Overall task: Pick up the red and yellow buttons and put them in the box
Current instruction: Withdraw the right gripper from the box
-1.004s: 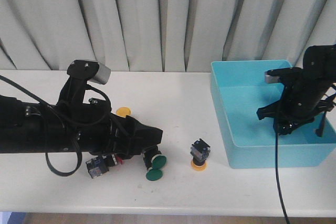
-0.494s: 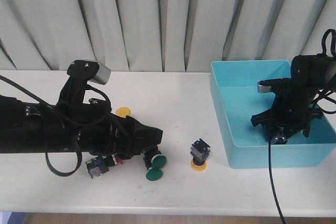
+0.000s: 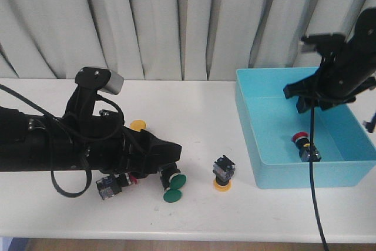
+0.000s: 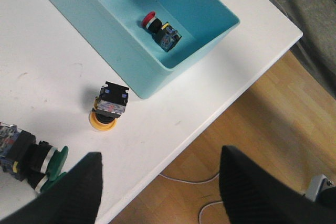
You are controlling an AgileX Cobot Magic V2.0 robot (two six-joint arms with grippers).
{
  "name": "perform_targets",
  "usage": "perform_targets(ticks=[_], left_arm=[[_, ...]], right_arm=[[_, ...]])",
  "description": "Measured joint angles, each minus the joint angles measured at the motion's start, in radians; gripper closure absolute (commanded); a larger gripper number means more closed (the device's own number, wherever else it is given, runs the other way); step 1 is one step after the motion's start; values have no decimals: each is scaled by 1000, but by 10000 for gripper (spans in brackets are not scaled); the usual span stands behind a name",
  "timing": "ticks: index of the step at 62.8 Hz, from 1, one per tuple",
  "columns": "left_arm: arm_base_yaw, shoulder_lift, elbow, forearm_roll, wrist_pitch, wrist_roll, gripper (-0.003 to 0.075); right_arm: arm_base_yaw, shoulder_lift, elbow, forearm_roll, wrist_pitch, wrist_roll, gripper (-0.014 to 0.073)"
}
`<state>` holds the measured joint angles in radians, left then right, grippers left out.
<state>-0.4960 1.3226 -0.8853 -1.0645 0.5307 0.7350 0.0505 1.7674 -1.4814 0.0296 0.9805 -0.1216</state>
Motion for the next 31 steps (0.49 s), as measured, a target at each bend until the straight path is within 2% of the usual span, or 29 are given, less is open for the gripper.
perform_targets(ticks=[7, 31], left_arm=[[0, 0, 0, 2, 0, 0, 245], [0, 0, 0, 57, -1, 0, 245]], right_arm=[[67, -169, 89, 3, -26, 0, 242], [340, -657, 566, 42, -171, 0, 242]])
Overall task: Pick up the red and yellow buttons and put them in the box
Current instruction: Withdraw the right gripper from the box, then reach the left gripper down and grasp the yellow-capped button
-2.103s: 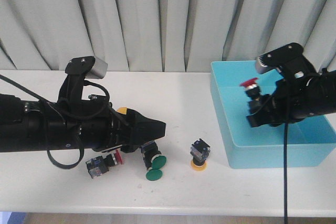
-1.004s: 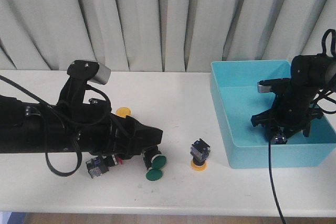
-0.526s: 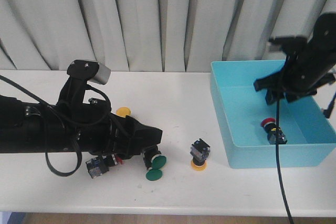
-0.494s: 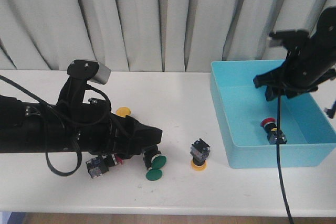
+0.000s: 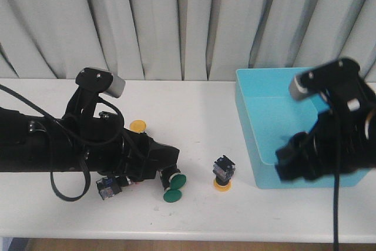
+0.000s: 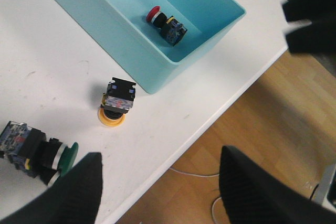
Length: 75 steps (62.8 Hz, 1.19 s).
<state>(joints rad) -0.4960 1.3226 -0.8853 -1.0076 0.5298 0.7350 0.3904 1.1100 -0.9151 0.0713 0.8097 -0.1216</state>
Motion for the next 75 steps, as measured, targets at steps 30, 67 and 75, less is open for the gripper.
perform_targets(ticks=[30, 67, 75], left_arm=[[0, 0, 0, 266, 0, -29, 245], [1, 337, -230, 1181, -82, -770, 245], [16, 475, -358, 1278, -19, -887, 245]], right_arm=[[90, -111, 172, 39, -107, -1, 48], [90, -111, 172, 39, -183, -3, 35], [90, -111, 172, 39, -184, -3, 35]])
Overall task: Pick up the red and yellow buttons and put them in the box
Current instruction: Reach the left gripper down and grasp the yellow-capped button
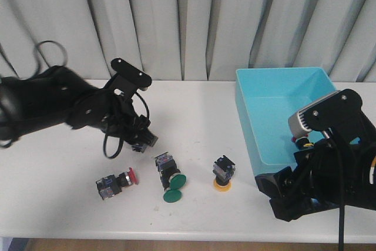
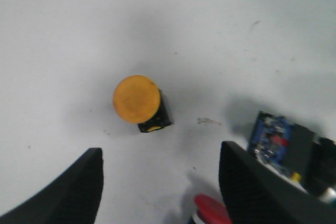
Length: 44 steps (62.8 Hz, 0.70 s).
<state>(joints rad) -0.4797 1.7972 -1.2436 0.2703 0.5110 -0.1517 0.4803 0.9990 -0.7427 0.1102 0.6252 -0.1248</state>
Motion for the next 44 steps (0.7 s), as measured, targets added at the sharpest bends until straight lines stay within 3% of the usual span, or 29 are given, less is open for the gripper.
perform_targets(ticks=[23, 44], left_arm=[[23, 294, -306, 27, 167, -39, 245], [23, 406, -392, 3, 183, -39, 286]], right_arm=[[0, 0, 0, 0, 0, 0, 35], [0, 0, 0, 0, 0, 0, 35]])
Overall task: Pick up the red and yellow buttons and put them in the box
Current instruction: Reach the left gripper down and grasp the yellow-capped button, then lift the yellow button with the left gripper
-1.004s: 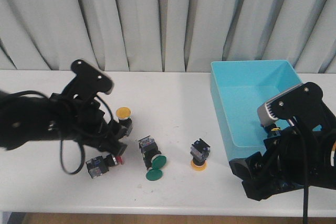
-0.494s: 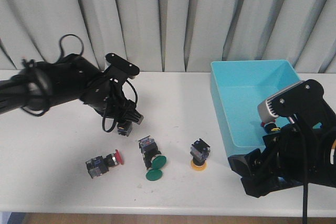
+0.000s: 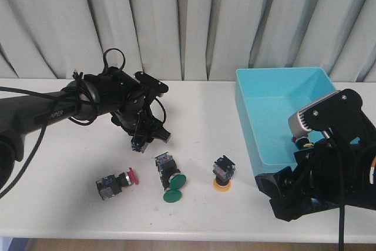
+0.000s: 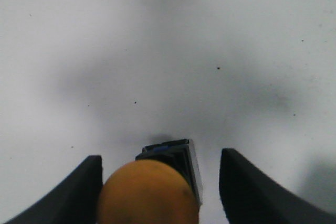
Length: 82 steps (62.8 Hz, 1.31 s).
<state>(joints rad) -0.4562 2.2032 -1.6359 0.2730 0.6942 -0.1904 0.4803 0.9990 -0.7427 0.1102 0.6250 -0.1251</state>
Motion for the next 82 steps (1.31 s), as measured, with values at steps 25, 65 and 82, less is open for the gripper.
perform_targets(ticks=[25, 65, 82], left_arm=[[0, 6, -2, -2, 0, -5, 483], [0, -342, -2, -19, 222, -6, 514], [0, -542, 32, -24, 272, 13, 514]], right_arm=[[0, 0, 0, 0, -1, 0, 35], [0, 0, 0, 0, 0, 0, 35], [0, 0, 0, 0, 0, 0, 35]])
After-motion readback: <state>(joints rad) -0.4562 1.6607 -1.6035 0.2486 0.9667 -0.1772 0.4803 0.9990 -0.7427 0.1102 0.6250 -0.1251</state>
